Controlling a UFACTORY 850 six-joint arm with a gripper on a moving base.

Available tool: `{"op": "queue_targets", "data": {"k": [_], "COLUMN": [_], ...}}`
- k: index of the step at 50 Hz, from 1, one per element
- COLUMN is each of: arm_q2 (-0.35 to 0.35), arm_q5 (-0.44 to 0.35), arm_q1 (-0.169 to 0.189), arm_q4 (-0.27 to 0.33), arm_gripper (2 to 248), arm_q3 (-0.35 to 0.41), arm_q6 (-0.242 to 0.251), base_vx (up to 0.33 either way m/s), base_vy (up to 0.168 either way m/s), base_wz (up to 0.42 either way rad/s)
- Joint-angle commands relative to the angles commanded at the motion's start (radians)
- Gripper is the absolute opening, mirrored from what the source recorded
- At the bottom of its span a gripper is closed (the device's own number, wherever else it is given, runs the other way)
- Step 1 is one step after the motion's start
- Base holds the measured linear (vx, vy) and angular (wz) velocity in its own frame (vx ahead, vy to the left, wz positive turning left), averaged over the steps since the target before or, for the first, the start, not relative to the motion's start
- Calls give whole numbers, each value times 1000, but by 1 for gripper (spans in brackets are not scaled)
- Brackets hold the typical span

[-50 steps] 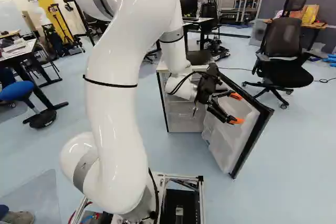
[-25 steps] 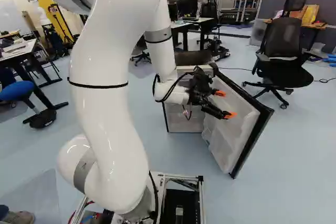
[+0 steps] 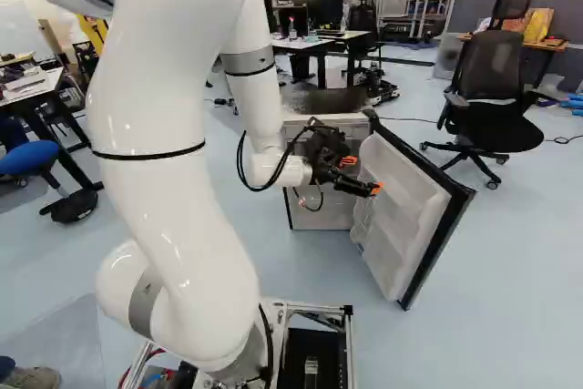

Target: Grab a drink from the fridge

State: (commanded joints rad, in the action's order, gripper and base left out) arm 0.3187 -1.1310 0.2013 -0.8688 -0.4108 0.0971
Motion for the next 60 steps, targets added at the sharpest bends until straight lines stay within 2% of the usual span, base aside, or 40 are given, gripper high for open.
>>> {"op": "queue_targets", "data": {"k": [6,39,50,60], "arm_q2": [-9,-3,16,66], "arm_q5": [18,128,168,200], "arm_q1": [-13,-13,-6,2], "arm_q4": [63,410,526,631], "arm_gripper": [247,247,247,247], "arm_q3": [12,4,-20,-61], "arm_q6": [0,0,0,0], "base_vx": [0,0,0,0], "base_vy": [0,0,0,0], "base_wz": [0,0,0,0]}}
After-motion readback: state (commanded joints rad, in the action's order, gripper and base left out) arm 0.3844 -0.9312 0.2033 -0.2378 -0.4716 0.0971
